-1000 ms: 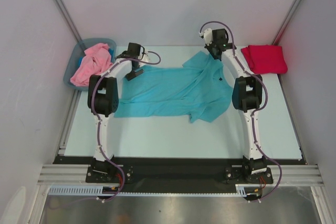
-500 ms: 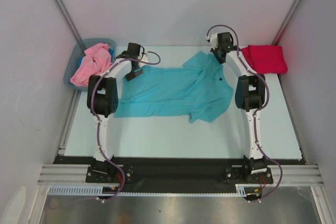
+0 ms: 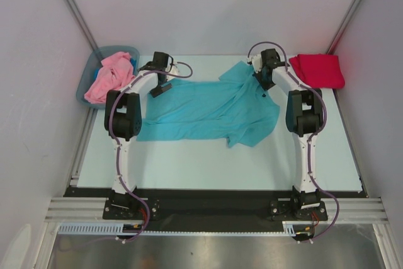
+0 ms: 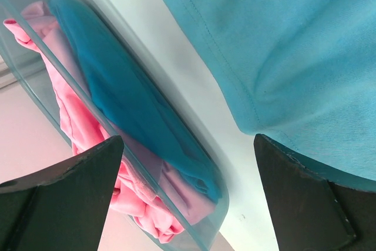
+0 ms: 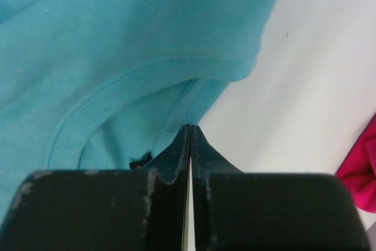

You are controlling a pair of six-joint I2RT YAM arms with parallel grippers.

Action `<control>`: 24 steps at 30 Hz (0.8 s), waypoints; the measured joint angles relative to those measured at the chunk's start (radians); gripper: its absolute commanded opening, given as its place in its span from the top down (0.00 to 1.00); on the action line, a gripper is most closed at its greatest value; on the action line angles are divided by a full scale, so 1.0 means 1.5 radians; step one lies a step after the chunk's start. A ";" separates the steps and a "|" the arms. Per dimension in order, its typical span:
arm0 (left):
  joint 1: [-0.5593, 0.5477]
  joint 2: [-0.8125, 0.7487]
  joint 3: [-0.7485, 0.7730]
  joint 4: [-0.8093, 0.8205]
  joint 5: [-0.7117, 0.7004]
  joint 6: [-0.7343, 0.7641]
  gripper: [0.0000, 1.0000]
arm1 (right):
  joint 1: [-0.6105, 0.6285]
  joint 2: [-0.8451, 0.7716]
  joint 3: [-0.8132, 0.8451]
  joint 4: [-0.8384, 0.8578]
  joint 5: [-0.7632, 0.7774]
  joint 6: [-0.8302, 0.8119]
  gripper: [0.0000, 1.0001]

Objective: Fold and stack the t-shirts
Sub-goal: Flatten the tshirt out

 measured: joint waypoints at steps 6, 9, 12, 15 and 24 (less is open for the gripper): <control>0.000 0.000 0.000 0.001 0.000 0.001 0.00 | -0.006 -0.004 -0.018 0.000 0.003 0.006 1.00; 0.000 0.000 0.000 0.002 0.000 0.007 0.00 | -0.007 -0.011 -0.031 0.009 0.006 0.007 1.00; 0.000 0.000 0.000 0.005 0.000 0.012 0.00 | -0.009 -0.015 -0.037 0.011 0.006 0.008 0.86; 0.000 0.000 0.000 0.006 0.000 0.012 0.00 | -0.011 -0.015 -0.032 0.007 0.011 0.009 0.64; 0.000 0.000 0.000 0.010 0.000 0.012 0.00 | -0.010 -0.015 0.020 -0.038 0.010 0.008 0.58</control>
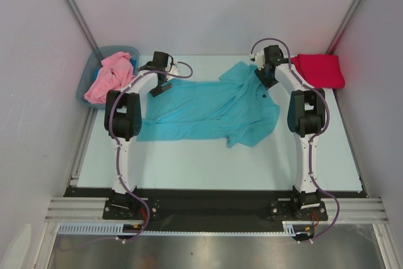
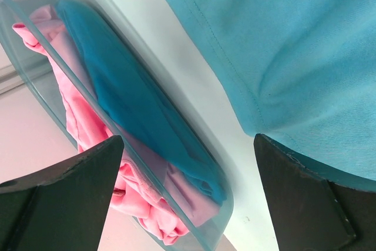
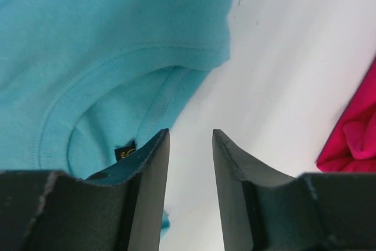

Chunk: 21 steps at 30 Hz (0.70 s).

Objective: Fold and stack the t-shirts
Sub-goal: Flatten the tshirt out

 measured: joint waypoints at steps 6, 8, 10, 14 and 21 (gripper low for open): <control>0.000 0.000 0.000 0.001 0.000 0.000 0.00 | 0.021 0.000 0.007 -0.014 -0.010 0.001 0.56; 0.000 0.000 0.000 0.002 0.000 0.000 0.00 | 0.027 0.000 0.007 -0.020 -0.017 0.004 0.56; 0.000 0.000 0.000 0.003 0.000 0.000 0.00 | 0.033 0.000 0.007 -0.021 -0.021 0.006 0.56; 0.000 0.000 0.000 0.005 0.000 0.001 0.00 | 0.038 0.000 0.006 -0.021 -0.026 0.009 0.59; 0.000 0.000 0.005 0.005 0.000 0.005 0.00 | 0.036 0.000 -0.022 -0.020 -0.027 0.012 0.59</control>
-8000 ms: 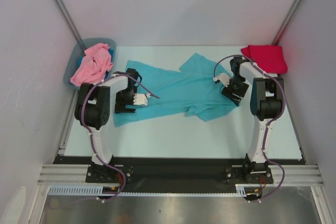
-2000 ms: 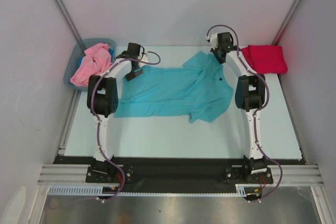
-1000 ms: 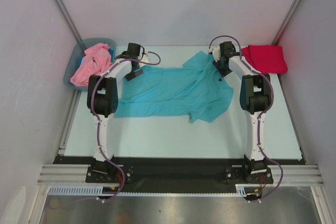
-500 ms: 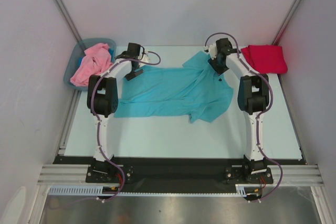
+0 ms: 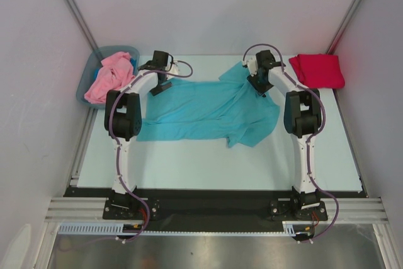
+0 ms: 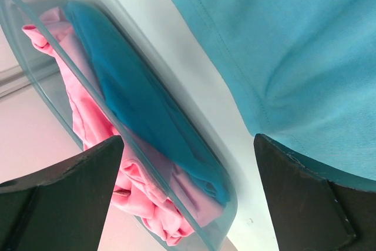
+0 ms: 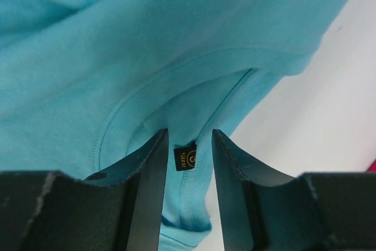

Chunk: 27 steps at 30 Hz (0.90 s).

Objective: Fold and stack the t-shirts
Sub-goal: Flatten the tshirt out

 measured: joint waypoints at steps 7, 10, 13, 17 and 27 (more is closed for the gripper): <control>0.000 0.000 0.003 0.002 0.000 0.001 0.00 | -0.006 -0.005 -0.024 0.014 0.002 0.001 0.59; 0.000 0.000 0.003 0.002 0.000 0.002 0.00 | -0.010 -0.009 -0.035 0.025 0.003 0.000 0.60; 0.000 0.000 0.003 0.002 0.000 0.002 0.00 | -0.019 -0.017 -0.049 0.036 0.006 -0.002 0.60; 0.000 0.000 0.003 0.002 0.000 0.002 0.00 | -0.038 -0.030 -0.075 0.052 0.012 -0.008 0.60; 0.000 0.000 0.003 0.003 -0.001 0.002 0.00 | -0.086 -0.076 -0.157 0.090 0.032 -0.030 0.60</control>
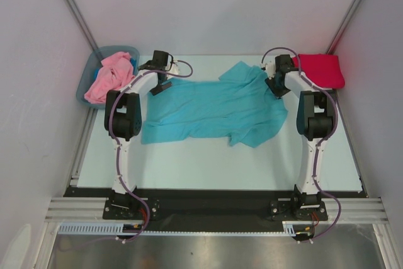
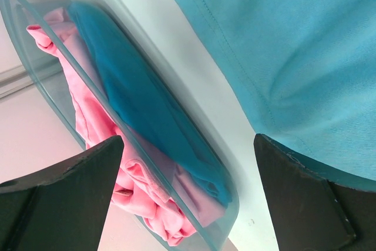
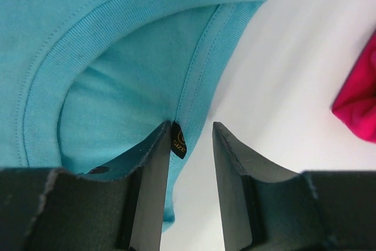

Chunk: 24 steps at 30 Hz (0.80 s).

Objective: Fold and stack the t-shirts
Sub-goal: Flatten the tshirt out

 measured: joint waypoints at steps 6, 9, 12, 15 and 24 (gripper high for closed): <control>0.000 0.000 0.000 0.001 0.000 0.000 0.00 | -0.019 -0.021 -0.037 0.013 0.018 -0.012 0.60; 0.000 0.000 0.000 0.001 0.000 0.000 0.00 | -0.023 -0.027 -0.049 0.017 0.026 -0.018 0.59; 0.000 0.000 0.000 0.001 0.000 0.000 0.00 | -0.028 -0.030 -0.050 0.014 0.026 -0.018 0.58; 0.000 0.000 0.000 0.001 0.000 0.000 0.00 | -0.032 -0.030 -0.035 -0.017 0.016 -0.015 0.57; 0.000 0.000 0.000 0.002 0.000 -0.002 0.00 | 0.033 -0.030 0.153 -0.082 -0.023 0.016 0.54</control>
